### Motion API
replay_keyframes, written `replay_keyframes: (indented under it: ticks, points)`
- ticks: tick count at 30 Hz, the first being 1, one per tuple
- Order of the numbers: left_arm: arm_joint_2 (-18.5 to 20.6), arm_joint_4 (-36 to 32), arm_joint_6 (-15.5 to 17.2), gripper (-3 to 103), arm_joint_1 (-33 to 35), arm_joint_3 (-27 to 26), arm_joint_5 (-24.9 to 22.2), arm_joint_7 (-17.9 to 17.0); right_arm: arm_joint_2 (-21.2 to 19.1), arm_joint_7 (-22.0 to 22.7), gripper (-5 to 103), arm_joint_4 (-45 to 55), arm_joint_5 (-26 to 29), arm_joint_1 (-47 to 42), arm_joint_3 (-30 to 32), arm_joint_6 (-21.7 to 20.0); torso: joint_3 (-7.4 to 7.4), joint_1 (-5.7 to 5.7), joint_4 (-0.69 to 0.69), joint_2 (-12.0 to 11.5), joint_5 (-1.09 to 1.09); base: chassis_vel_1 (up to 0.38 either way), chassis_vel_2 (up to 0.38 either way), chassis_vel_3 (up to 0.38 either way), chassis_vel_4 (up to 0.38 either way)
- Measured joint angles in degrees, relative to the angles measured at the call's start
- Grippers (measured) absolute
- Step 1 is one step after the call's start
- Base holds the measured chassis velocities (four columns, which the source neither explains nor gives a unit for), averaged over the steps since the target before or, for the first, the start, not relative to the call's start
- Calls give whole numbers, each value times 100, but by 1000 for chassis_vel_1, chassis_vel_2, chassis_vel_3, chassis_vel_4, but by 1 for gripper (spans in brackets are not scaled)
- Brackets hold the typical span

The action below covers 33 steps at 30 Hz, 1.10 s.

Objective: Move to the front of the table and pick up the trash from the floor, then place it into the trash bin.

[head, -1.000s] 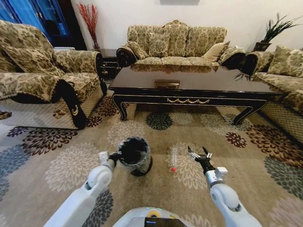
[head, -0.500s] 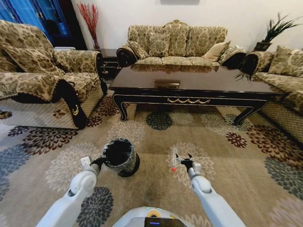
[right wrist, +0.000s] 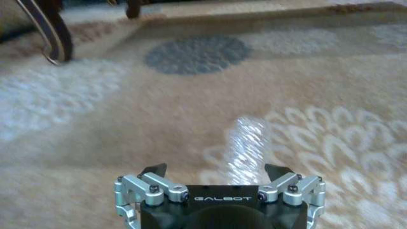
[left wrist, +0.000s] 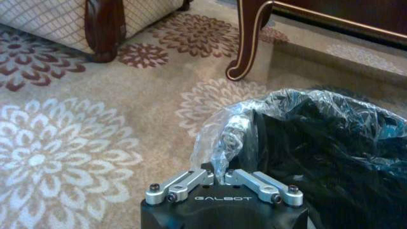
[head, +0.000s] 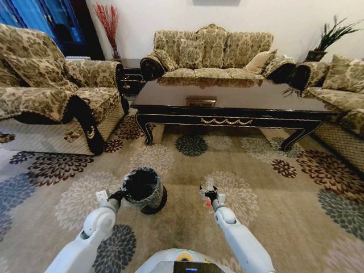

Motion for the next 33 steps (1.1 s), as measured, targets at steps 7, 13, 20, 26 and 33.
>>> replay_keyframes:
  ticks: [7,13,20,26,33]
  points:
    - [18,-76,6,4,3,22,-19,-29,10,-45,100,-560,-42,127,63,26,0,0,0,0,0,0,0,0,0]
    - [34,-115,13,4,1,22,-28,-59,128,-126,100,-812,-218,127,85,54,0,0,0,0,1,0,0,0,0]
    - [-19,-153,14,4,51,19,-21,-73,132,-230,89,-731,-295,4,93,186,0,0,0,0,0,0,0,0,0]
    - [-81,-151,-51,4,65,55,54,-51,56,-249,73,-597,-267,-88,98,202,0,0,0,0,0,0,0,0,0]
    - [-97,-165,-61,4,56,156,104,-48,-20,-253,57,-380,-187,-194,130,213,0,0,0,0,0,0,0,0,0]
